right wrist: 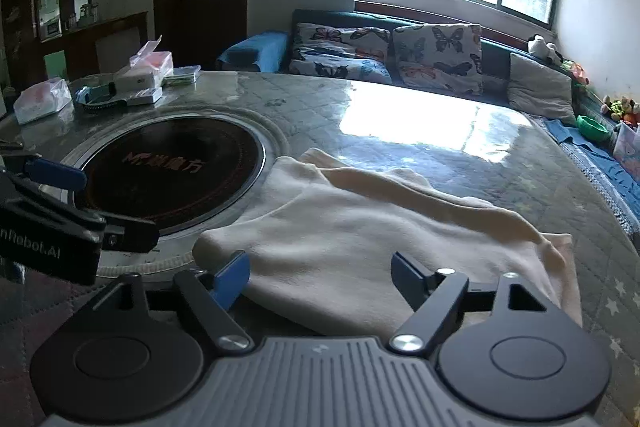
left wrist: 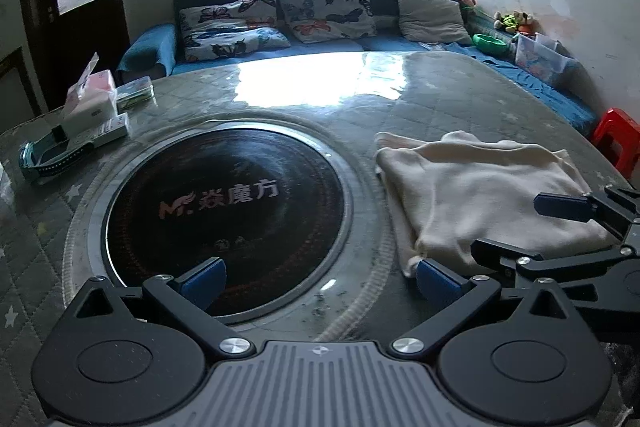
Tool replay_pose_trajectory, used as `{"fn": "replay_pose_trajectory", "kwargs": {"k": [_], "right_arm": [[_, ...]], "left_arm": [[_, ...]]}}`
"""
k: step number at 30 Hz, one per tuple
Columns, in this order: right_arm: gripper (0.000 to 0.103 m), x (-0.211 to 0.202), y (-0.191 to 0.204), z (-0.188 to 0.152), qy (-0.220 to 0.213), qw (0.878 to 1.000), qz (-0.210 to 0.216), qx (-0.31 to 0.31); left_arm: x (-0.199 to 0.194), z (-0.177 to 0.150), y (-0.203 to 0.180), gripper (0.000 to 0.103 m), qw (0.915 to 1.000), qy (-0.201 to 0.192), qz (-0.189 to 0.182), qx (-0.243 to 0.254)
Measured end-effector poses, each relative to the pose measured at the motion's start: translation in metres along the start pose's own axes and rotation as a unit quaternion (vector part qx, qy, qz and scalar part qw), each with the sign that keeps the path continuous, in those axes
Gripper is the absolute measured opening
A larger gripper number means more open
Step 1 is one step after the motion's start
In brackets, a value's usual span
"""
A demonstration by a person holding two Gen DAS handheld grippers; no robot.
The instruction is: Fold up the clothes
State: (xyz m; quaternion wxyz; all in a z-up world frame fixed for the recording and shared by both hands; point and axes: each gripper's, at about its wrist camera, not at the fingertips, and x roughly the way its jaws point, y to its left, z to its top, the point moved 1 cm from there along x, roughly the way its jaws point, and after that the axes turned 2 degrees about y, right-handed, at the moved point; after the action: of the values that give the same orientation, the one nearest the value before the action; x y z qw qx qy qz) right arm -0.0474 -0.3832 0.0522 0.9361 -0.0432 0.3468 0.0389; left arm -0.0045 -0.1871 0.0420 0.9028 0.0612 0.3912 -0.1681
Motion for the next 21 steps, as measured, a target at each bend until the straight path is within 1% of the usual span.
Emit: {"fn": "replay_pose_trajectory", "kwargs": {"k": [2, 5, 11, 16, 21], "right_arm": [[0.086, -0.004, -0.002, -0.001, -0.001, 1.000, -0.007, 0.003], [0.089, -0.010, -0.006, -0.002, -0.005, 1.000, -0.018, 0.008], [0.100, -0.022, -0.013, -0.007, -0.011, 0.999, -0.039, 0.027], [0.103, -0.031, -0.018, -0.012, -0.014, 0.998, -0.057, 0.035], [0.103, -0.037, -0.021, -0.017, -0.015, 0.996, -0.070, 0.045]], "left_arm": [[-0.002, 0.000, -0.004, 0.103, 1.0000, -0.002, -0.002, 0.004], [-0.006, -0.002, -0.008, 0.103, 0.9999, -0.006, -0.005, 0.009], [-0.013, -0.004, -0.016, 0.103, 0.9997, -0.013, -0.012, 0.017], [-0.019, -0.008, -0.021, 0.103, 0.9995, -0.018, -0.015, 0.023], [-0.026, -0.011, -0.024, 0.103, 0.9991, -0.027, -0.017, 0.028]]}}
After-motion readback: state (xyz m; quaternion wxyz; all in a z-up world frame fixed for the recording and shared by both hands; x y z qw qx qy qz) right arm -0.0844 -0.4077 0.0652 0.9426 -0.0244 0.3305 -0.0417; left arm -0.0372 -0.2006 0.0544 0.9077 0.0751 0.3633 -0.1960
